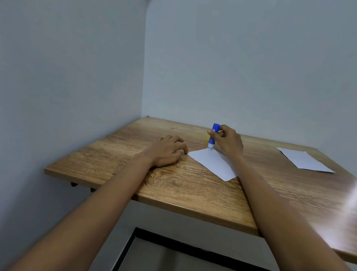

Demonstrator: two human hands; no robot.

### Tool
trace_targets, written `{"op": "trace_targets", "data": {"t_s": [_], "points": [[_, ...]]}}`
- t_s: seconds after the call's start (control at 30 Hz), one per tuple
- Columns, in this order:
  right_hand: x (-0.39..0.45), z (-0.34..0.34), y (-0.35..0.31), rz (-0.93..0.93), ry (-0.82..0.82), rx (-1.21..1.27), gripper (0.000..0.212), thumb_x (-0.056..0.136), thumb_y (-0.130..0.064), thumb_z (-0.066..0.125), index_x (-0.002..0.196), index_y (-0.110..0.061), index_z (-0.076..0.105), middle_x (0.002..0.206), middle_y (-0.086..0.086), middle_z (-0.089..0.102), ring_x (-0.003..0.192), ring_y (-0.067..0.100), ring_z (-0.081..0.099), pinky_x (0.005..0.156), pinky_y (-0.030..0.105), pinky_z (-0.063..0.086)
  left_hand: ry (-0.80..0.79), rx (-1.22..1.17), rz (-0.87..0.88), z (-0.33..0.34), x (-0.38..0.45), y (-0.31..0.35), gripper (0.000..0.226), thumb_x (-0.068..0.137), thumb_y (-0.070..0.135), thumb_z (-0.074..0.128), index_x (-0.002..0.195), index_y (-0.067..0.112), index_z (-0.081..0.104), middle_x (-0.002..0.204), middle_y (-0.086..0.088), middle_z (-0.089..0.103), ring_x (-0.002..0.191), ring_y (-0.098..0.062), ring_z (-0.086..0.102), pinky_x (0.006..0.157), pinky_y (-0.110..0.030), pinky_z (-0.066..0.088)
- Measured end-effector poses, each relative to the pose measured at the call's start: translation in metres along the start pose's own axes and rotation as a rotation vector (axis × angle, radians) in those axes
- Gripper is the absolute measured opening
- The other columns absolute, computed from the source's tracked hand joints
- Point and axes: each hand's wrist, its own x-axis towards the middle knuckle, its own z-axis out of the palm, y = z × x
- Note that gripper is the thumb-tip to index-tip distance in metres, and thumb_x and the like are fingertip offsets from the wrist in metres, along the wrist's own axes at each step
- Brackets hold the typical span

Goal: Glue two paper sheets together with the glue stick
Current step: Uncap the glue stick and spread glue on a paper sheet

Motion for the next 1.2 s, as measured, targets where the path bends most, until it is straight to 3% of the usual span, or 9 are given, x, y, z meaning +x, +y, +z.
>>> {"op": "trace_targets", "data": {"t_s": [0.17,0.27,0.4,0.5,0.6,0.7,0.8,0.93,1.2], "points": [[0.003,-0.002,0.003,0.014,0.053,-0.026,0.032,0.086,-0.051,0.059,0.089,-0.019,0.060,0.073,-0.009,0.061,0.074,0.015,0.056,0.066,0.028,0.036,0.057,0.015,0.054,-0.005,-0.003,0.005,0.028,0.092,0.024,0.039,0.109,0.027,0.061,0.140,0.001,0.045,0.129,-0.017,0.035,0.108,-0.040,0.024],[0.003,-0.005,0.003,0.056,0.078,0.030,0.031,0.087,-0.048,0.059,0.093,-0.018,0.060,0.078,-0.006,0.062,0.073,0.015,0.055,0.059,0.026,0.034,0.053,0.011,0.067,-0.009,-0.007,0.009,0.030,0.087,0.027,0.038,0.104,0.024,0.064,0.139,0.001,0.046,0.129,-0.016,0.035,0.107,-0.039,0.025],[0.002,-0.006,0.001,0.083,0.085,0.091,0.028,0.088,-0.047,0.059,0.085,-0.019,0.054,0.065,-0.011,0.053,0.063,0.009,0.048,0.054,0.023,0.032,0.159,-0.043,0.101,-0.014,-0.009,0.018,0.038,0.075,0.034,0.035,0.092,0.020,0.065,0.128,0.001,0.053,0.120,-0.018,0.044,0.101,-0.037,0.030],[0.001,-0.004,0.000,0.106,0.092,0.126,0.028,0.088,-0.046,0.059,0.085,-0.018,0.056,0.068,-0.012,0.053,0.063,0.008,0.048,0.054,0.024,0.032,0.248,-0.152,0.108,-0.015,-0.001,0.023,0.040,0.074,0.029,0.040,0.101,0.012,0.064,0.119,-0.005,0.058,0.113,-0.021,0.050,0.099,-0.038,0.037],[0.001,-0.005,0.000,0.140,0.145,0.155,0.030,0.088,-0.047,0.058,0.086,-0.017,0.055,0.070,-0.010,0.053,0.063,0.009,0.048,0.053,0.024,0.032,0.112,-0.172,0.100,-0.011,0.015,0.034,0.048,0.079,0.028,0.039,0.117,0.010,0.061,0.128,-0.005,0.055,0.117,-0.019,0.051,0.098,-0.033,0.039],[0.004,-0.011,0.005,0.175,0.217,0.206,0.030,0.089,-0.047,0.057,0.085,-0.017,0.054,0.067,-0.009,0.051,0.060,0.009,0.046,0.052,0.026,0.032,-0.065,-0.150,0.084,0.000,0.041,0.049,0.042,0.091,0.024,0.042,0.129,0.014,0.053,0.138,-0.001,0.048,0.123,-0.019,0.047,0.101,-0.034,0.038],[0.007,-0.016,0.014,0.180,0.233,0.198,0.029,0.089,-0.046,0.057,0.085,-0.017,0.054,0.065,-0.009,0.051,0.061,0.010,0.048,0.053,0.026,0.032,-0.229,-0.026,0.081,0.011,0.067,0.062,0.048,0.095,0.040,0.040,0.135,0.013,0.047,0.141,-0.004,0.043,0.129,-0.022,0.040,0.107,-0.039,0.030],[0.015,-0.013,0.021,0.130,0.168,0.141,0.030,0.087,-0.045,0.060,0.086,-0.015,0.059,0.066,-0.005,0.055,0.063,0.014,0.050,0.054,0.026,0.034,-0.227,0.130,0.098,0.019,0.086,0.060,0.060,0.091,0.060,0.035,0.137,0.021,0.044,0.145,-0.001,0.042,0.133,-0.021,0.034,0.114,-0.045,0.015],[0.028,-0.008,0.024,0.046,0.131,0.022,0.036,0.082,-0.051,0.064,0.100,-0.020,0.067,0.076,-0.007,0.064,0.074,0.013,0.058,0.054,0.023,0.033,-0.217,0.039,0.082,0.022,0.088,0.047,0.063,0.086,0.067,0.040,0.138,0.032,0.042,0.149,0.008,0.039,0.139,-0.018,0.027,0.114,-0.051,0.001]]}}
